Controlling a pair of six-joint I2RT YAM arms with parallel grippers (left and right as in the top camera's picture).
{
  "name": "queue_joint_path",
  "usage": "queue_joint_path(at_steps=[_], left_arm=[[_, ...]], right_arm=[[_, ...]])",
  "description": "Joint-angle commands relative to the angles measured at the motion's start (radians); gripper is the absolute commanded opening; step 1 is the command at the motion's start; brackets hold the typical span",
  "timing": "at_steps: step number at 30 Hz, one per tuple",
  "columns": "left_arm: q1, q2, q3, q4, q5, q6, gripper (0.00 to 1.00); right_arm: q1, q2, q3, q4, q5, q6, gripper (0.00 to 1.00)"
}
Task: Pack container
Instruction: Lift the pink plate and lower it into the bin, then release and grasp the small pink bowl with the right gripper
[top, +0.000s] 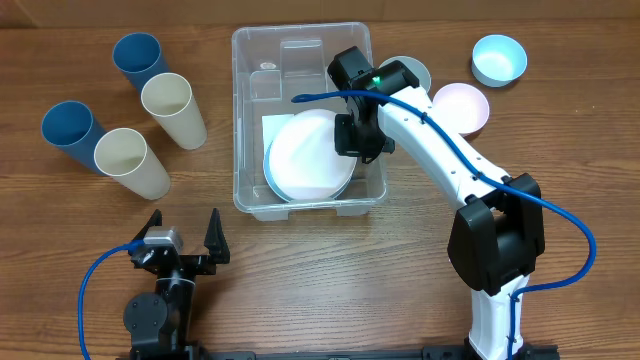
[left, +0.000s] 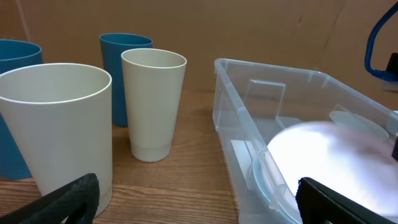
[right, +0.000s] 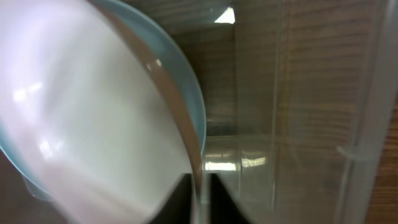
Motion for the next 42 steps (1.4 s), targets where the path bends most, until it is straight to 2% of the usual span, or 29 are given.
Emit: queue_joint_path(at_steps=[1, 2, 4, 8, 11, 13, 16, 18, 22, 26, 30, 38, 42], left_arm=[[0.010, -0.008, -0.003, -0.002, 0.001, -0.009, 1.00], [0.010, -0.008, -0.003, -0.002, 0.001, -0.009, 1.00], [0.010, -0.008, -0.003, -0.002, 0.001, -0.009, 1.00], [0.010, -0.008, -0.003, -0.002, 0.001, -0.009, 1.00], [0.010, -0.008, -0.003, -0.002, 0.001, -0.009, 1.00], [0.010, -0.008, -0.003, -0.002, 0.001, -0.009, 1.00], [0.010, -0.008, -0.003, -0.002, 0.001, -0.009, 1.00], [0.010, -0.008, -0.003, -0.002, 0.001, -0.009, 1.00], [0.010, -0.008, -0.003, -0.002, 0.001, -0.009, 1.00], [0.010, -0.008, -0.003, -0.002, 0.001, -0.009, 1.00], [0.010, -0.008, -0.003, -0.002, 0.001, -0.009, 1.00], [0.010, -0.008, -0.003, -0.002, 0.001, -0.009, 1.00], [0.010, -0.008, -0.003, -0.002, 0.001, -0.009, 1.00]], right_arm=[[-0.001, -0.024, -0.005, 0.003, -0.007, -0.017, 0.43], [-0.001, -0.024, -0.005, 0.003, -0.022, -0.049, 0.52], [-0.001, -0.024, -0.005, 0.008, -0.082, -0.115, 0.56], [0.005, -0.025, 0.032, -0.014, -0.112, -0.164, 0.54], [0.006, -0.039, 0.169, -0.070, -0.110, -0.164, 0.54], [-0.001, -0.052, 0.326, -0.128, -0.097, -0.156, 0.55], [-0.081, -0.054, 0.554, -0.213, 0.018, -0.097, 0.60], [-0.158, -0.054, 0.600, -0.238, 0.050, -0.073, 0.61], [-0.375, -0.024, 0.581, -0.254, 0.058, -0.020, 0.62], [-0.526, 0.060, 0.534, -0.243, 0.055, -0.008, 0.65], [-0.582, 0.171, 0.493, -0.219, 0.055, -0.008, 0.65], [-0.594, 0.355, 0.482, -0.195, 0.086, 0.041, 0.63], [-0.603, 0.407, 0.464, -0.194, 0.086, 0.053, 0.59]])
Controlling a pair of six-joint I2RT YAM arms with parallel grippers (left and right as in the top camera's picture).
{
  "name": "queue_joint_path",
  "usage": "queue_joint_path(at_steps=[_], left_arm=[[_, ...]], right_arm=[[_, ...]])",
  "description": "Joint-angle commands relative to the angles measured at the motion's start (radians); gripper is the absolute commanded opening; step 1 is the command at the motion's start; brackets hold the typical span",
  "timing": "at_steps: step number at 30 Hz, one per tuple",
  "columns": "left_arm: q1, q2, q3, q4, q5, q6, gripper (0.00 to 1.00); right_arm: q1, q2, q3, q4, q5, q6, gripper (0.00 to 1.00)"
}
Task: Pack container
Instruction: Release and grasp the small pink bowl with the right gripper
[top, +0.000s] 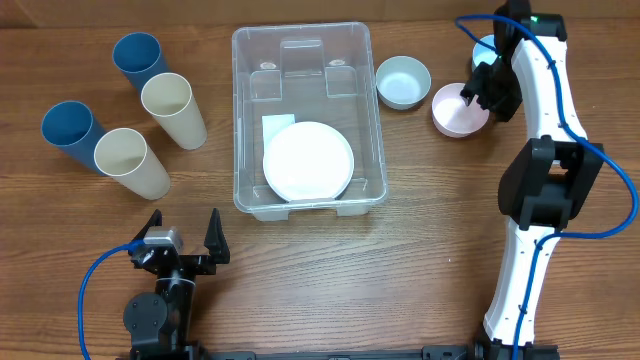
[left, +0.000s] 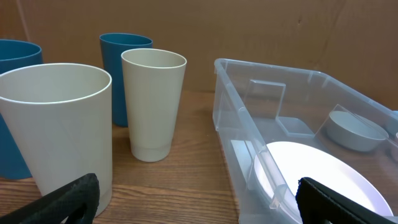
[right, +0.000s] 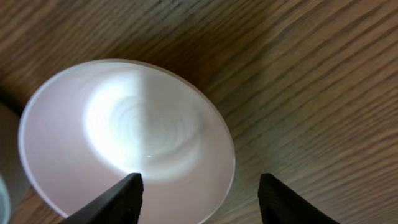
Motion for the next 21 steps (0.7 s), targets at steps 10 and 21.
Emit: queue_joint_path(at_steps=[10, 21], left_arm=[[0.010, -0.008, -0.003, -0.002, 0.001, -0.009, 1.00], [0.010, -0.008, -0.003, -0.002, 0.001, -0.009, 1.00]], right_arm=[[-0.016, 0.058, -0.127, 0.068, 0.029, 0.025, 0.19], [-0.112, 0.009, -0.029, -0.079, 0.032, -0.014, 0.04]])
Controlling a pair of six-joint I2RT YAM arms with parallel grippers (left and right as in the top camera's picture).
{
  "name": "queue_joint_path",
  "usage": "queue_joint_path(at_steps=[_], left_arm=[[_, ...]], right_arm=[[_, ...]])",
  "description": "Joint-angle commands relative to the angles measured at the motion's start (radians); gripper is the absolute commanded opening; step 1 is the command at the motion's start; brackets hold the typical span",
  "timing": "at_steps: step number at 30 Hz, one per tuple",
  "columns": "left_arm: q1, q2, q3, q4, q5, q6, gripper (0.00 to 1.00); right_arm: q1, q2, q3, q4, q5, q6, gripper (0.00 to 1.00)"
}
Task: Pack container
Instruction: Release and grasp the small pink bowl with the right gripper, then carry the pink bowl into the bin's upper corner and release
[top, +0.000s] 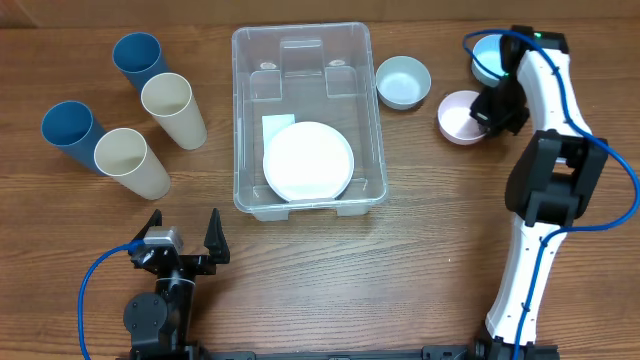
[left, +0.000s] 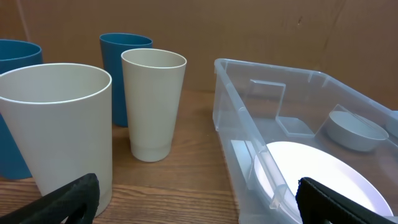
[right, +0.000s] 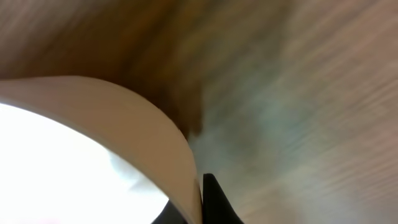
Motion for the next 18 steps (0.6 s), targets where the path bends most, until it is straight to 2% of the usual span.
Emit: queue_joint_path(at_steps=[1, 5, 10, 14, 18], left_arm=[[0.010, -0.008, -0.003, -0.002, 0.001, -0.009, 1.00], [0.010, -0.008, -0.003, -0.002, 0.001, -0.009, 1.00], [0.010, -0.008, -0.003, -0.002, 0.001, -0.009, 1.00], [0.010, -0.008, -0.003, -0.002, 0.001, -0.009, 1.00], [0.010, -0.008, -0.003, -0.002, 0.001, -0.009, 1.00]], right_arm=[[-0.040, -0.053, 0.080, -0.050, 0.066, -0.014, 0.04], [-0.032, -0.153, 0.222, -0.119, 0.023, -0.042, 0.04], [0.084, -0.305, 0.420, -0.171, -0.085, -0.111, 0.04], [0.316, -0.396, 0.457, -0.077, -0.064, -0.140, 0.04], [0.544, -0.376, 0.419, 0.070, 0.079, -0.140, 0.05]])
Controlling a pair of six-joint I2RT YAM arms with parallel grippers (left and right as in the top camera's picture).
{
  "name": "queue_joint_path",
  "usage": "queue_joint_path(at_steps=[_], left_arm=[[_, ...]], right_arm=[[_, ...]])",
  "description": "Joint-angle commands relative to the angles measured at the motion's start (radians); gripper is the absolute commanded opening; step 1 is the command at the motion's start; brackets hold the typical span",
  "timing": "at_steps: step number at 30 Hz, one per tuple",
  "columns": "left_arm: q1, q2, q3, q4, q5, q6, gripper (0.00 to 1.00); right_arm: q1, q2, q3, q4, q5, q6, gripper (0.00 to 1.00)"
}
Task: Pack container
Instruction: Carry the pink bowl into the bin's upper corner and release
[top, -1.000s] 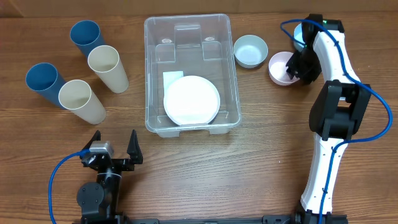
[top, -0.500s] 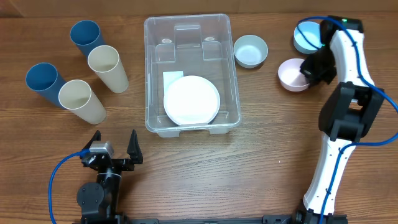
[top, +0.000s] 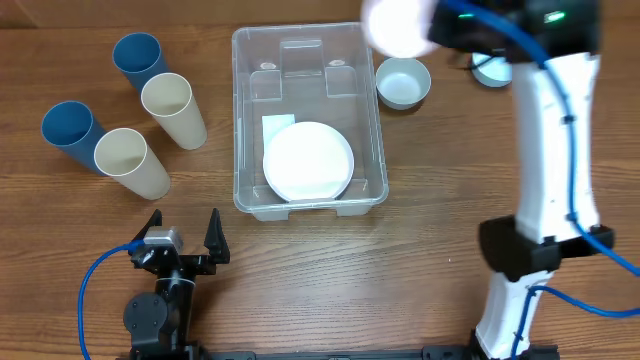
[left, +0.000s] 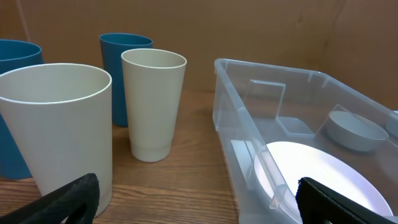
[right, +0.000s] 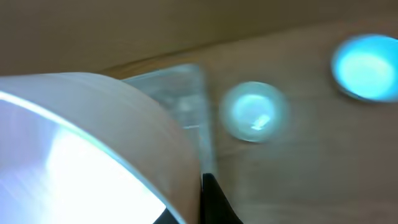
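The clear plastic container (top: 243, 120) holds a white plate (top: 308, 160) on the table. My right gripper (top: 432, 24) is raised high over the container's far right corner, shut on the rim of a pink bowl (top: 393, 24), which is blurred. In the right wrist view the pink bowl (right: 81, 143) fills the left side, with one black finger (right: 209, 200) against its rim. Below it lie a grey-white bowl (right: 252, 112) and a light blue bowl (right: 367, 67). My left gripper (top: 182, 238) rests open at the front left, nothing between its fingers (left: 68, 199).
Two cream cups (top: 172, 108) (top: 130, 162) and two blue cups (top: 137, 58) (top: 68, 130) stand left of the container. The grey-white bowl (top: 403, 82) sits right of it, the light blue bowl (top: 490, 70) further right, partly behind my arm.
My right gripper, shut on the pink bowl low at the table's right, is now high and further left, with the bowl over the container's far right corner. The left arm is unchanged.
First my right gripper was inside the container at the white plate's edge. Then the plate lay in the container and the gripper was open over the pink bowl at the right. It then was shut on the bowl's rim, and now holds it up near the container.
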Motion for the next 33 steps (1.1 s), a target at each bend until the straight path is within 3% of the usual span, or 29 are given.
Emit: queue_joint_path(at_steps=[1, 5, 12, 24, 25, 26, 28, 33], left_arm=[[0.010, -0.008, -0.003, -0.002, 0.001, -0.009, 1.00], [0.010, -0.008, -0.003, -0.002, 0.001, -0.009, 1.00], [0.010, -0.008, -0.003, -0.002, 0.001, -0.009, 1.00], [0.010, -0.008, -0.003, -0.002, 0.001, -0.009, 1.00], [0.010, -0.008, -0.003, -0.002, 0.001, -0.009, 1.00], [0.010, -0.008, -0.003, -0.002, 0.001, -0.009, 1.00], [0.010, -0.008, -0.003, -0.002, 0.001, -0.009, 1.00], [0.010, -0.008, -0.003, -0.002, 0.001, -0.009, 1.00]], right_arm=[[0.129, 0.044, -0.041, 0.091, 0.132, -0.012, 0.05], [0.195, 0.093, -0.114, 0.199, 0.191, -0.012, 0.05], [0.189, 0.266, -0.183, 0.383, 0.248, -0.061, 0.05], [0.151, 0.467, -0.183, 0.428, 0.286, -0.060, 0.04], [0.150, 0.469, -0.183, 0.431, 0.286, -0.060, 0.08], [0.150, 0.472, -0.183, 0.433, 0.286, -0.060, 0.19], [0.150, 0.475, -0.183, 0.435, 0.286, -0.061, 0.25], [0.152, 0.475, -0.183, 0.435, 0.285, -0.061, 0.28]])
